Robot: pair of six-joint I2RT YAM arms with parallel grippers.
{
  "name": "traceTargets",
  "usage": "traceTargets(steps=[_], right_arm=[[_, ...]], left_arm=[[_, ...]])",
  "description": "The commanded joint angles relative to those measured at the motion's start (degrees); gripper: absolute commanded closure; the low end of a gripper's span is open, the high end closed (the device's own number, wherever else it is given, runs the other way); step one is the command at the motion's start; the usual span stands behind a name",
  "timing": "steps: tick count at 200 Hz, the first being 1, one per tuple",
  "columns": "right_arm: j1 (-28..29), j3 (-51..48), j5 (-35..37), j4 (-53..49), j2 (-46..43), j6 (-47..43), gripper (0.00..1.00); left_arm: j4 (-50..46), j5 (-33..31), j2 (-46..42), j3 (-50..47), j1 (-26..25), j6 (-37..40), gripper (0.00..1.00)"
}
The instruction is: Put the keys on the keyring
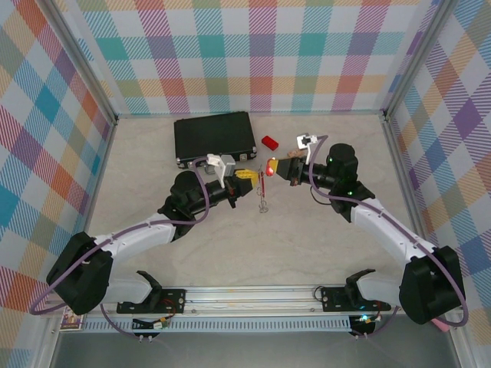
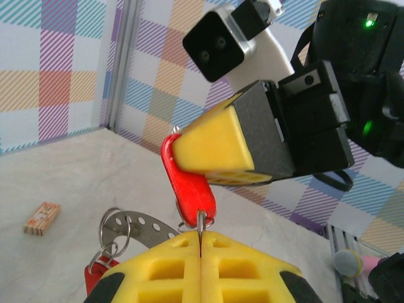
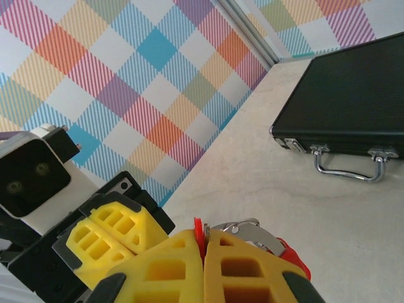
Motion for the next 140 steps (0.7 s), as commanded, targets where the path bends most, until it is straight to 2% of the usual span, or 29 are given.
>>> traceTargets(steps=[1, 17, 28, 45, 65, 140], right_arm=[[-1.0, -1.1, -0.2, 2.4, 1.1, 0.6, 1.0], [-0.8, -0.7, 0.0, 1.7, 0.7, 0.0, 1.0], [-0.8, -0.2, 0.6, 0.4, 0.3, -1.1, 1.0], [-0.8, 0.9, 0.6, -1.4, -0.1, -2.5, 1.0], [-0.9, 1.8, -0.2, -2.5, 0.0, -3.4, 1.0], [-0.9, 2.4, 0.2, -3.8, -1.0, -3.7, 1.0]], left_arm=[[8.7, 1.4, 0.6, 0.4, 0.7, -2.8, 1.0], [7.8, 1.9, 1.3, 0.5, 0.7, -2.7, 1.0], [6.6, 2.2, 1.3, 0.6, 0.8, -2.2, 0.83], [3.9, 2.5, 0.9, 0.7, 0.8, -1.1, 0.69], [2.4, 2.7, 0.6, 0.6, 0.9, -0.6, 0.66], [1.7, 6.0, 4.1, 2.9, 1.0, -0.8, 0.66]])
